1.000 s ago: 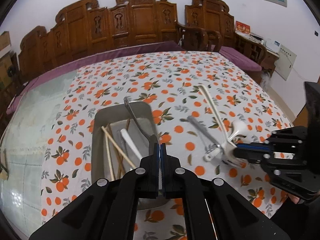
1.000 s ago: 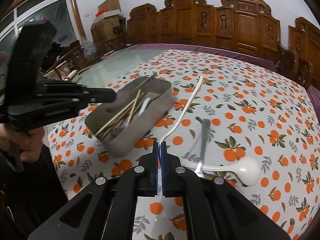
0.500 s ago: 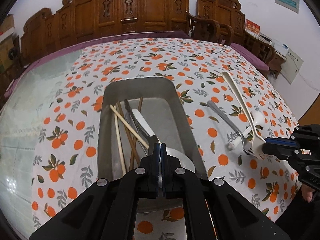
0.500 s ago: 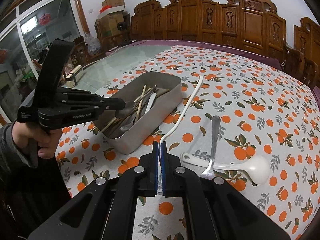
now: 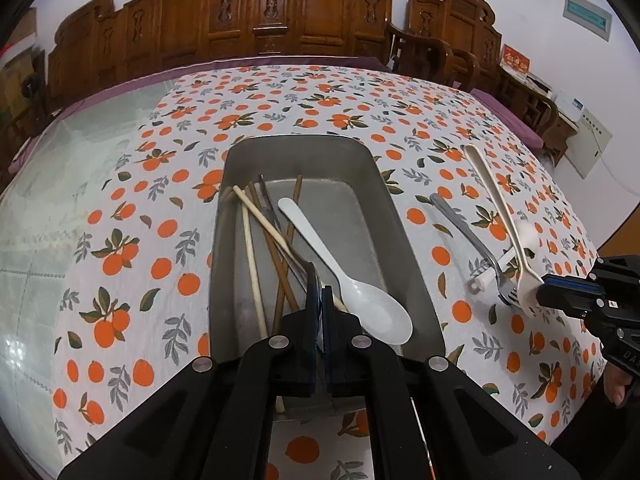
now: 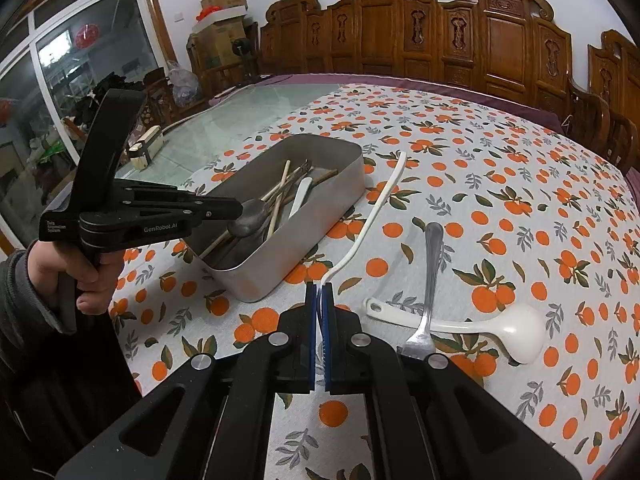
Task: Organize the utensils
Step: 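Carry the fork into the tray and open the left tool while the right tool carries the white piece, then lower the thin white plastic fork into the tray and open the right tool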
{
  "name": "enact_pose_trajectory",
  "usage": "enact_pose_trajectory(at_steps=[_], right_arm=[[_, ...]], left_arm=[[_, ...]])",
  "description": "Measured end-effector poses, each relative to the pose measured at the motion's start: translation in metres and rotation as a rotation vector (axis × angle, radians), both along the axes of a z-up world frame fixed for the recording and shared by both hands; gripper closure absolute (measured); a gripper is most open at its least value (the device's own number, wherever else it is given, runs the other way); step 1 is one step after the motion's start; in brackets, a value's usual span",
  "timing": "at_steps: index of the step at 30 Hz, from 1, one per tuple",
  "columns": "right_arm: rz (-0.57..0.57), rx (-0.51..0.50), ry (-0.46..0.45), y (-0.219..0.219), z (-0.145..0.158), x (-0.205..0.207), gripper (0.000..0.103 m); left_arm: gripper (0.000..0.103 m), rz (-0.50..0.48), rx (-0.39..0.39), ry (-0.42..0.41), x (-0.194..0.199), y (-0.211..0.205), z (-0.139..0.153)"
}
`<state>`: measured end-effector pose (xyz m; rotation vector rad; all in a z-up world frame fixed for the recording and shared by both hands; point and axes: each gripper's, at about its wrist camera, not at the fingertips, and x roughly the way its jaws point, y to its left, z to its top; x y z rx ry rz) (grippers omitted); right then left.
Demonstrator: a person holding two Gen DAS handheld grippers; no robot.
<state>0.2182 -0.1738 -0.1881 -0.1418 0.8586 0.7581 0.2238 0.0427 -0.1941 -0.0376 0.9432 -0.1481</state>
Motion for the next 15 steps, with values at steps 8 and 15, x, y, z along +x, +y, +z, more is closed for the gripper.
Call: enact_pose_trajectory(at_steps=[8, 15], right_arm=[[-0.021, 0.015, 0.001, 0.002, 0.006, -0.002, 0.1], [-0.024, 0.022, -0.003, 0.019, 0.016, 0.0, 0.1]], left_arm=[[0.101, 0.025, 0.0, -0.051, -0.004, 0.009, 0.016], [0.083, 0.06, 0.005, -0.093, -0.005, 0.025, 0.03]])
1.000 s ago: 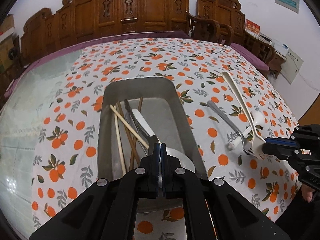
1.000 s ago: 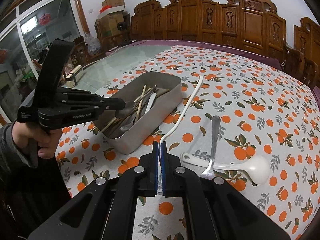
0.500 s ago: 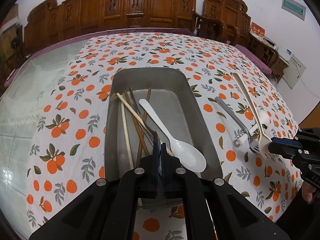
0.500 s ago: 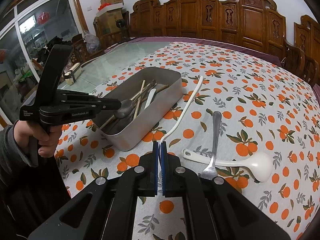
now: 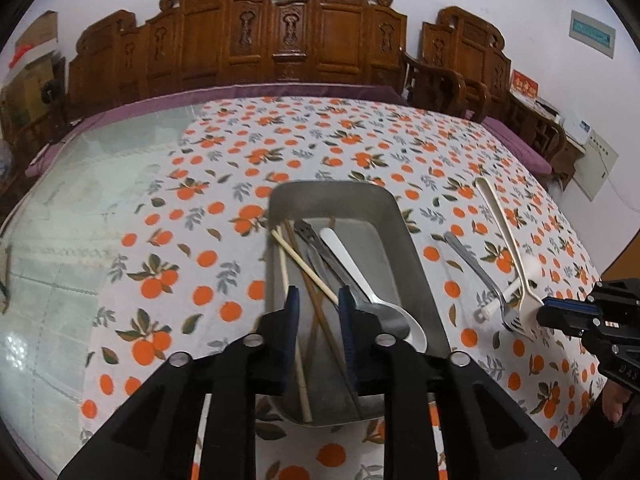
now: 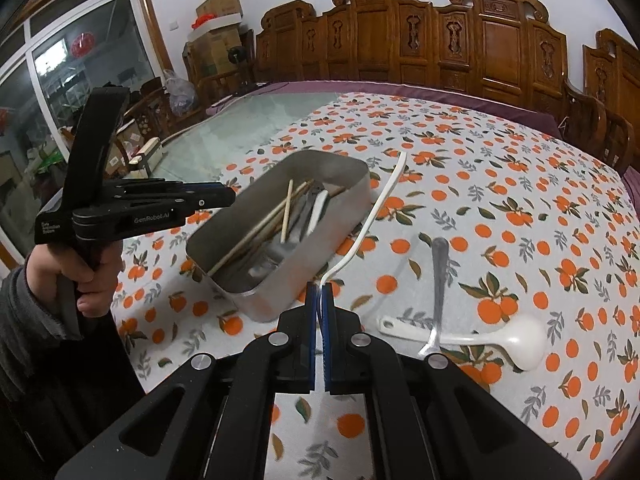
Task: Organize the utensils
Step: 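Lower the thin white plastic fork into the tray and open the right tool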
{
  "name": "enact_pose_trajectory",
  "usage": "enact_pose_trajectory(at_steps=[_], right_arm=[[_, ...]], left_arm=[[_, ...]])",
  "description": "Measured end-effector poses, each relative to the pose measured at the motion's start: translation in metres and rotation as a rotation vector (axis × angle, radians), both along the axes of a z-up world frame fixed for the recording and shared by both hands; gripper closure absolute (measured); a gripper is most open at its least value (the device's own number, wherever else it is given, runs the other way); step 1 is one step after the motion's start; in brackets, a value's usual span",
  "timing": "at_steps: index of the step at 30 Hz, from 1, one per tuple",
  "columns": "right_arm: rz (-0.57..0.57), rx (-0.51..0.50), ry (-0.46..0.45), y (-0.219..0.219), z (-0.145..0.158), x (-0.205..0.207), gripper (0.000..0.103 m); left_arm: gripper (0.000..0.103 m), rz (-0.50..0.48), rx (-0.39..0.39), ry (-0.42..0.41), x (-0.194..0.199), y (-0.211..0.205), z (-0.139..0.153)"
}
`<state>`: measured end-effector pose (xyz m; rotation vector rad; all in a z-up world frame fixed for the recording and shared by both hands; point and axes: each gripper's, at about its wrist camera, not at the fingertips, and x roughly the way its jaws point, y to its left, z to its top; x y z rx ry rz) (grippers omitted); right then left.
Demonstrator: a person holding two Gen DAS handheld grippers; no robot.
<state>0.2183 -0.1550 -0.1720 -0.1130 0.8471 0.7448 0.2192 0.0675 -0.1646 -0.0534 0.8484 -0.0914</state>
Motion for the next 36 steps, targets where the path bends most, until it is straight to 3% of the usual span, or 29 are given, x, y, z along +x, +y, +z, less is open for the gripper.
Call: enact_pose_trajectory(at_steps=[2, 4, 6, 10, 15, 26, 36], right_arm=[[0.006, 0.004, -0.001, 0.008, 0.003, 0.002, 0.1], [0.011, 0.019, 0.005, 0.016, 0.006, 0.006, 0.1], [0.016, 0.03, 0.008, 0.025, 0.008, 0.01, 0.1], [0.025, 0.054, 0.017, 0.044, 0.011, 0.02, 0.1], [0.037, 0.058, 0.026, 0.066, 0.008, 0.029, 0.1], [0.068, 0.034, 0.099, 0.12, -0.026, 0.04, 0.1], [0.038, 0.044, 0.156, 0.137, -0.044, 0.056, 0.1]], left_arm=[[0.072, 0.014, -0.001, -0.01, 0.0, 0.006, 0.004], [0.049, 0.03, 0.004, -0.02, -0.001, 0.013, 0.006], [0.032, 0.047, 0.015, -0.02, 0.0, 0.019, 0.008], [0.019, 0.09, 0.012, -0.021, 0.002, 0.034, 0.009], [0.011, 0.122, 0.016, -0.036, 0.0, 0.049, 0.012], [0.011, 0.174, 0.002, -0.064, -0.003, 0.069, 0.02], [0.011, 0.183, 0.003, -0.065, -0.004, 0.074, 0.021]])
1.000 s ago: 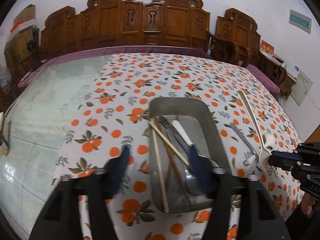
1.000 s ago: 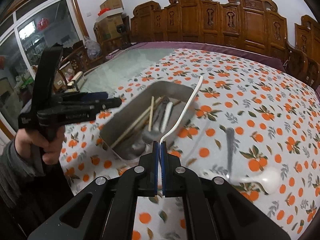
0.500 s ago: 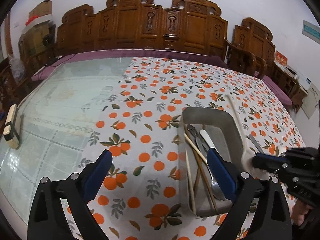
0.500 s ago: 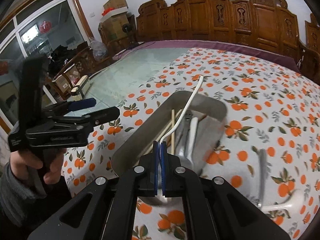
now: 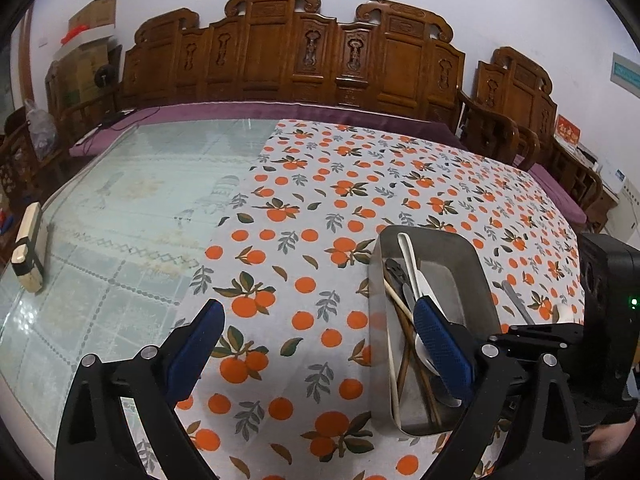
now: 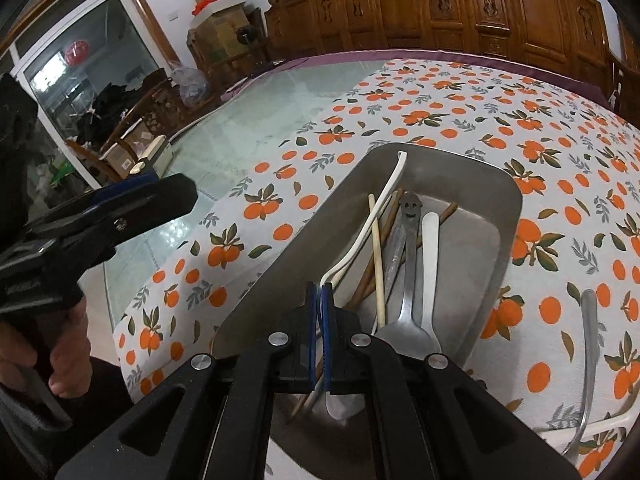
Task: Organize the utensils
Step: 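Lower the thin white plastic fork into the tray and open the right tool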
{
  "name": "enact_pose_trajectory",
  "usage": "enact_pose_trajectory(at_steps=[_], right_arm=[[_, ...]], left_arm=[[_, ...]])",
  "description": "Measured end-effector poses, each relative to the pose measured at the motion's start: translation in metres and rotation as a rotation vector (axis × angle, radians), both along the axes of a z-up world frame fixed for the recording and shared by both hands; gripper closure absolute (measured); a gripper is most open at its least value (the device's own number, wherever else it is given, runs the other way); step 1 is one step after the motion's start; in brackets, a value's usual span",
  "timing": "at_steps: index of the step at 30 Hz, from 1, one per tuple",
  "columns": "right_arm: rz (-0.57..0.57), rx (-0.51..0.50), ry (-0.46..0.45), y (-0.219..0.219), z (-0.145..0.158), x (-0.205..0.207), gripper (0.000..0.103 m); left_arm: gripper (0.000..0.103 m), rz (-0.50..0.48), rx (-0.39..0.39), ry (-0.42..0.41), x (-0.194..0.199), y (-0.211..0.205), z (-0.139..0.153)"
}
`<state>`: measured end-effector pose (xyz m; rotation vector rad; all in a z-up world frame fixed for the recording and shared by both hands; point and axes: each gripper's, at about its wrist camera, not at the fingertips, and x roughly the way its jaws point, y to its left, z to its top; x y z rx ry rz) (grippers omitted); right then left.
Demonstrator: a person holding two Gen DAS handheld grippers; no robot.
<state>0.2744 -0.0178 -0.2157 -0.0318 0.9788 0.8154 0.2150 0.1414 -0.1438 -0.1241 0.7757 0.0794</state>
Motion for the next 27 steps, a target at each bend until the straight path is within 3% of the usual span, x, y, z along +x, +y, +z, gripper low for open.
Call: enact_pose_trajectory(at_steps=[17, 22, 27], right_arm=[[0.007, 0.022, -0.027, -0.011, 0.004, -0.003, 0.096], [-0.029, 0.01, -0.11, -0.052, 0.028, -0.018, 0.096], [-0.11, -0.05, -0.182, -0.109, 0.042, -0.033, 0.081]], left_arm=[[0.011, -0.007, 0.003, 0.003, 0.001, -0.005, -0.001], [0.011, -0.029, -0.007, -0.012, -0.002, -0.015, 0.001], [0.011, -0.066, -0.012, -0.021, -0.003, -0.032, 0.003]])
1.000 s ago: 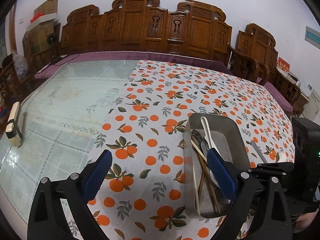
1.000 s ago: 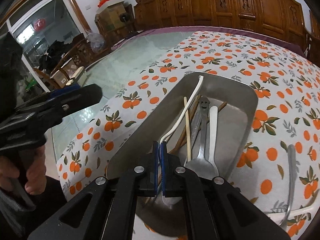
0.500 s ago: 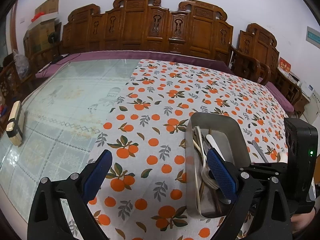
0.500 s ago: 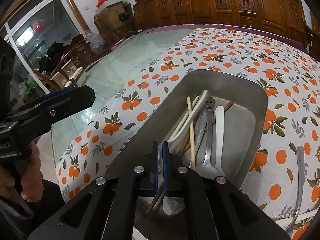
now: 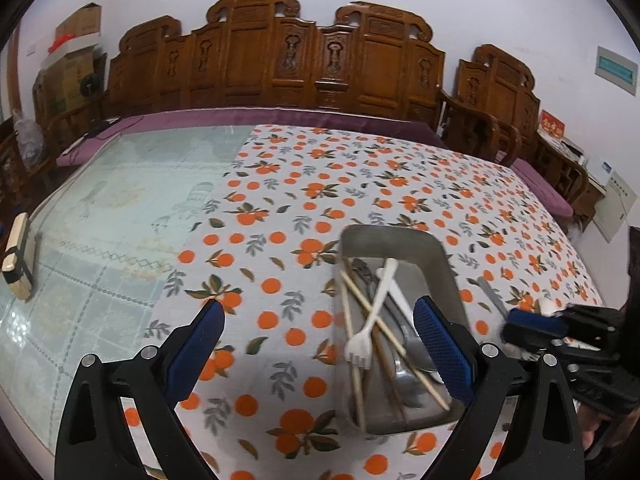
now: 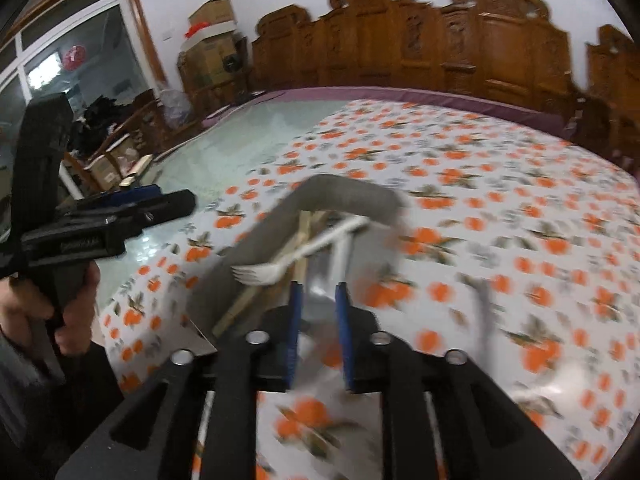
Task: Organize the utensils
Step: 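Lower the thin white plastic fork into the tray and open the right tool, then grasp the metal fork beside the white spoon with the right tool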
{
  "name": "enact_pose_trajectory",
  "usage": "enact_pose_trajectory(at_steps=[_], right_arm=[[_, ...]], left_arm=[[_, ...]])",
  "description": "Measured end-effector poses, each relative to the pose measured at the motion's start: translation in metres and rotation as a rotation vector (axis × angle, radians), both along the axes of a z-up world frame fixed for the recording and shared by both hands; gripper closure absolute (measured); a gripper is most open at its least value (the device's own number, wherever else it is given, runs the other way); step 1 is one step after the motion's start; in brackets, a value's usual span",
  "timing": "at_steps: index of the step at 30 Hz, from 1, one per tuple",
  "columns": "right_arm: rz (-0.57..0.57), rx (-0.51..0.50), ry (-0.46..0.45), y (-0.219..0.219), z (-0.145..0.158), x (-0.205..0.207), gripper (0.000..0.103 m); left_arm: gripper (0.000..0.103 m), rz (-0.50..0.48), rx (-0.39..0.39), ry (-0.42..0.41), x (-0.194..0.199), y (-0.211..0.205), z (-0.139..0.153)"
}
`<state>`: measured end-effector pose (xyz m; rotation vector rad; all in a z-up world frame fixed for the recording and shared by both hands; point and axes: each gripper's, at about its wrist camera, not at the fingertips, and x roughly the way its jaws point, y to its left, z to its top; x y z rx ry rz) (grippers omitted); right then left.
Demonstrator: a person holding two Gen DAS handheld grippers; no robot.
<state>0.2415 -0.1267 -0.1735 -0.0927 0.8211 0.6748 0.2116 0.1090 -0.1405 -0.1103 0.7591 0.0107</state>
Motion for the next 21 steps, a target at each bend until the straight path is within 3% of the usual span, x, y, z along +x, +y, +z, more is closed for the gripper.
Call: enact_pose_trajectory(at_steps=[6, 10, 16, 21], right_arm=[[-0.108, -0.083, -0.009, -0.061, -0.008, -0.003, 0.081], [-0.164, -0.103, 0.035, -0.085, -0.029, 0.003, 0.081], [-0.168, -0.135, 0.108, -0.081, -0.065, 0.011, 0.081], [-0.16, -0.17, 0.115, -0.072, -0.078, 0.015, 0.081]], left_arm=[[0.011, -0.054, -0.011, -0.007, -0.003, -0.027, 0.001], [0.011, -0.093, -0.003, -0.003, -0.006, -0.048, -0.002], [0.011, -0.151, 0.014, 0.013, -0.009, -0.077, -0.01], [0.011, -0.189, 0.024, 0.022, -0.011, -0.091, -0.014]])
